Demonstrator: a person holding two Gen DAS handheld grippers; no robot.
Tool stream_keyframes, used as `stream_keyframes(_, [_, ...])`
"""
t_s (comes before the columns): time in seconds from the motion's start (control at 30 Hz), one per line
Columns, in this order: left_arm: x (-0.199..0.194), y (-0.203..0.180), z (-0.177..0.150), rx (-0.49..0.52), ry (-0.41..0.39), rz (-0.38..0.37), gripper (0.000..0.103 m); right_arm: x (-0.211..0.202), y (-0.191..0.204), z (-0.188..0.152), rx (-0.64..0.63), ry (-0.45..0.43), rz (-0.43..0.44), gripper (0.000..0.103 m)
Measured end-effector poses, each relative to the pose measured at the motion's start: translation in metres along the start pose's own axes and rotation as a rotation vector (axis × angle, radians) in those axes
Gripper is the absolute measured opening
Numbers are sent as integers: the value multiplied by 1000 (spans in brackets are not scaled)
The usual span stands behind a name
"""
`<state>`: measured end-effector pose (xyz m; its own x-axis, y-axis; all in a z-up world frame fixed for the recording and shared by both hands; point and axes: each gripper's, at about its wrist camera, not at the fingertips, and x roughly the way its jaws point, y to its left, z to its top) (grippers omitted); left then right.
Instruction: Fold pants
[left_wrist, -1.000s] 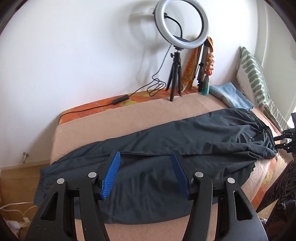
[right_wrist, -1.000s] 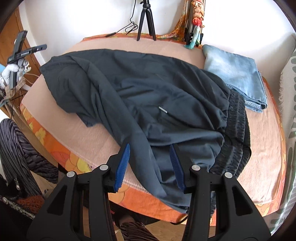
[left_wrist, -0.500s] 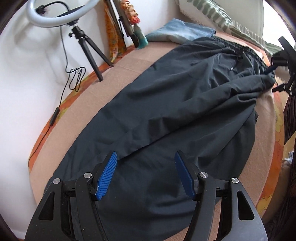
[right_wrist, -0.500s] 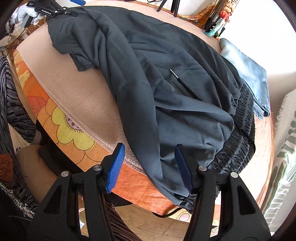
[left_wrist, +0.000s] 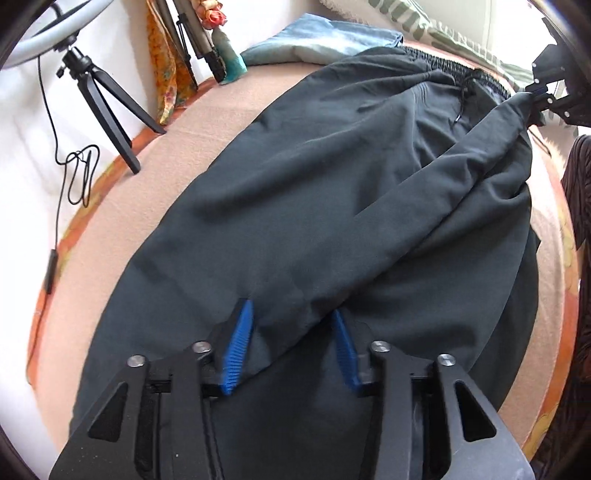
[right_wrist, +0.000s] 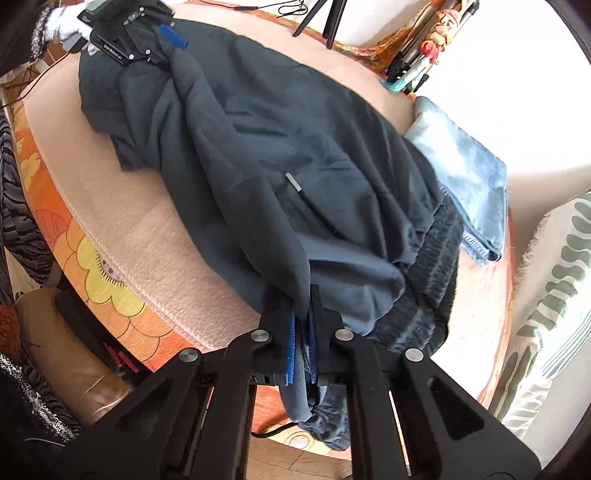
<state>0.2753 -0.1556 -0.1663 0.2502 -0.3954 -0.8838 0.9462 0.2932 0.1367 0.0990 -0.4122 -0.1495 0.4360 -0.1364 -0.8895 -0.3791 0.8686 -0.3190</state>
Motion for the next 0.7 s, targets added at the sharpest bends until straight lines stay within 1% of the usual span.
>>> stream_keyframes(0.03, [-1, -1, 0, 0, -10, 21, 24, -3, -7, 6, -1, -11, -15, 5])
stream_keyframes(0.07, [-1, -1, 0, 1, -16, 37, 21, -5, -13, 13, -3, -19, -30, 5])
stream_keyframes(0.1, [-1, -1, 0, -11, -25, 44, 13, -7, -20, 20, -6, -25, -53, 4])
stream_keyframes(0.13, [-2, 3, 0, -34, -40, 40, 11, -6, -25, 27, -10, -29, -66, 4])
stream_keyframes(0.23, [-7, 16, 0, -110, -86, 15, 10, -5, -41, 50, -25, -51, -107, 3])
stream_keyframes(0.27, [-7, 20, 1, -124, -100, 10, 8, -3, -47, 58, -27, -62, -120, 2])
stream_keyframes(0.33, [-7, 26, 1, -135, -102, 11, 7, 2, -61, 75, -16, -81, -128, 2])
stream_keyframes(0.4, [-4, 28, 1, -133, -90, -5, 7, 12, -76, 91, -2, -98, -144, 2])
stream_keyframes(0.43, [-2, 27, 1, -128, -83, -7, 7, 18, -83, 97, 14, -104, -130, 2])
stream_keyframes(0.47, [-2, 27, 1, -123, -76, -14, 7, 22, -92, 100, 56, -107, -74, 2])
stream_keyframes(0.5, [-2, 27, 0, -117, -71, -21, 7, 25, -104, 100, 126, -108, 12, 2])
stream_keyframes(0.57, [0, 26, 0, -118, -66, -28, 7, 23, -114, 90, 200, -118, 122, 2])
stream_keyframes(0.63, [1, 27, -3, -134, -68, -35, 7, 14, -113, 70, 207, -148, 163, 8])
stream_keyframes(0.7, [4, 28, -2, -141, -64, -35, 7, 8, -112, 48, 221, -141, 191, 19])
